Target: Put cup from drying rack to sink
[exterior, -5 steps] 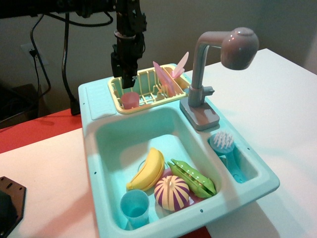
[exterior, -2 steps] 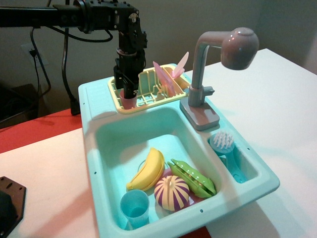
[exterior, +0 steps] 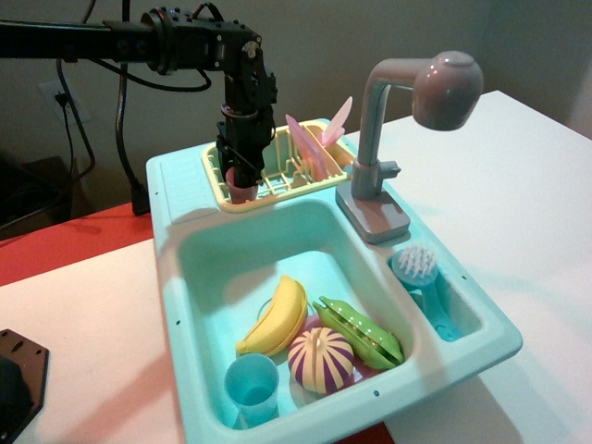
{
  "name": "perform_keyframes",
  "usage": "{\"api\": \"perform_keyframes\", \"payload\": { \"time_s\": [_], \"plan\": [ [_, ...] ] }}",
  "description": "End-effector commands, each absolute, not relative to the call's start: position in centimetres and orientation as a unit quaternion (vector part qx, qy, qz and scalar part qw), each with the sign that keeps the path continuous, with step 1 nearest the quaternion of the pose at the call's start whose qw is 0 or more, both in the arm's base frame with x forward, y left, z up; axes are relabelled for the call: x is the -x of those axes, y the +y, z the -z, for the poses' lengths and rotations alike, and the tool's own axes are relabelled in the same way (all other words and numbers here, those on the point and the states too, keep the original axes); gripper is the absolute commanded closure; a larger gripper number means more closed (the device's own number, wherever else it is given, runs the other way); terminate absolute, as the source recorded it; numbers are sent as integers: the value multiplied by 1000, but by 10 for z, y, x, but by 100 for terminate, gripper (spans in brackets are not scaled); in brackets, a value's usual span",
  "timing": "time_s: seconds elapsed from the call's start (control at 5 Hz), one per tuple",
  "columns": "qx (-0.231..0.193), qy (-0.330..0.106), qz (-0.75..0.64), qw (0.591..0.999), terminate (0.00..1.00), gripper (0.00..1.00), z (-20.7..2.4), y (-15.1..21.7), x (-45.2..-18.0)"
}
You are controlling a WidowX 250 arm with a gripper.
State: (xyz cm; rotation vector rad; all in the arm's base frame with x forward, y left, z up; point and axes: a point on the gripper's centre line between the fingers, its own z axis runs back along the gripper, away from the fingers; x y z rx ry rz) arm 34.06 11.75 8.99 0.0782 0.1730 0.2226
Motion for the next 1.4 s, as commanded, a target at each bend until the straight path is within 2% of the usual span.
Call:
{"api": "perform_keyframes", "payload": {
  "time_s": [0.0, 0.2, 0.6, 0.8, 1.0, 1.2],
  "plan": [
    [-46, 54, -115, 991, 0, 100, -112, 117, -344],
    [-48, 46, -118, 991, 0, 100, -127, 118, -345],
    [-34, -13, -108, 993, 0, 100, -193, 96, -365],
    [-24, -29, -89, 995, 0, 100, -211, 74, -368],
    [-8, -25, -42, 999, 0, 100, -210, 32, -370],
    [9, -1, 0, 1000, 0, 100, -193, -13, -363]
  ]
}}
